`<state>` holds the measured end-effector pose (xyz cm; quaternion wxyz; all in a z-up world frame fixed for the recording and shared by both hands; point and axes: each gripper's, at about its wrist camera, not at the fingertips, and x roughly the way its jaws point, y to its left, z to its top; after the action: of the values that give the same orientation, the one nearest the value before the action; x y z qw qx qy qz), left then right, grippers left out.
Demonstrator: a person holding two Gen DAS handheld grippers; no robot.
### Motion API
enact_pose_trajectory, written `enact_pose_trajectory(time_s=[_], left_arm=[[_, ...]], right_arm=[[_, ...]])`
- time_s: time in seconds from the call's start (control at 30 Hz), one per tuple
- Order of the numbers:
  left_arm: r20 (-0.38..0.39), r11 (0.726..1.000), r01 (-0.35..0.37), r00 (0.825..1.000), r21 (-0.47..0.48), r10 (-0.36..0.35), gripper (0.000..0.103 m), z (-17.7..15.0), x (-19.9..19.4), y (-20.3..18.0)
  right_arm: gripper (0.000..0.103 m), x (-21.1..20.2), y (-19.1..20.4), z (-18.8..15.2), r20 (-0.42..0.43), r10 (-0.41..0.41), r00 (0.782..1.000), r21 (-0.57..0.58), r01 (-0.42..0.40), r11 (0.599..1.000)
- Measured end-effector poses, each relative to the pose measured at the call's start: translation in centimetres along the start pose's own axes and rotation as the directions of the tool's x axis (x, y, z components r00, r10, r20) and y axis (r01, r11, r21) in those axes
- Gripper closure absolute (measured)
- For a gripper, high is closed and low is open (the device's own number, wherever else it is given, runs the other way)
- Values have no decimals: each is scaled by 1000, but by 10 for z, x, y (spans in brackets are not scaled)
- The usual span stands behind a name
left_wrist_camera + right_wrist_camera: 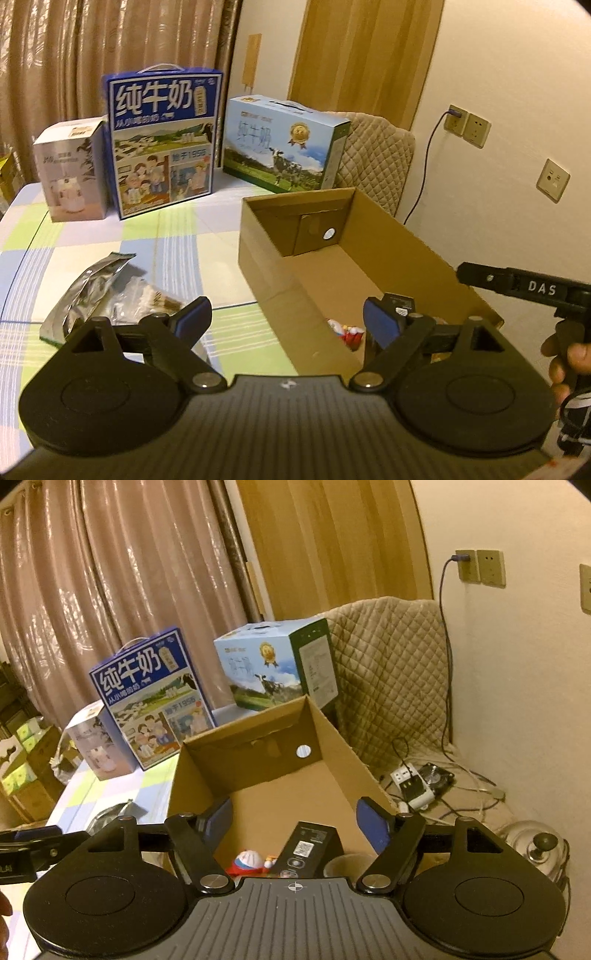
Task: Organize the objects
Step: 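Open the left gripper to drop the figure while the right gripper releases the car into the box, then withdraw both open grippers from the cardboard box back over the table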
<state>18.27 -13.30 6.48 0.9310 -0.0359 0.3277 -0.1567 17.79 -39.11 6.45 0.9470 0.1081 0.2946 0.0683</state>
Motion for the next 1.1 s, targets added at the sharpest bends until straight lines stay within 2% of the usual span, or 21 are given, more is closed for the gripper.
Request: enact_pose_trajectory(time_s=[0.27, 0.5, 0.83, 1.1], left_arm=[[0, 998, -47, 999, -38, 47, 15, -13, -21, 25], [16, 990, -124, 992, -73, 125, 14, -24, -54, 59], [28, 959, -251, 966, -128, 257, 11, -39, -105, 110], [28, 941, -300, 951, -154, 308, 9, -53, -127, 135]], right_arm=[[32, -16, 12, -2, 3, 12, 1000, -12, -12, 1000], [32, -35, 41, 2, 23, 55, 998, -48, -54, 997], [32, -51, 90, -3, 27, 141, 990, -105, -137, 985], [32, -47, 129, -21, -12, 201, 980, -160, -200, 967]])
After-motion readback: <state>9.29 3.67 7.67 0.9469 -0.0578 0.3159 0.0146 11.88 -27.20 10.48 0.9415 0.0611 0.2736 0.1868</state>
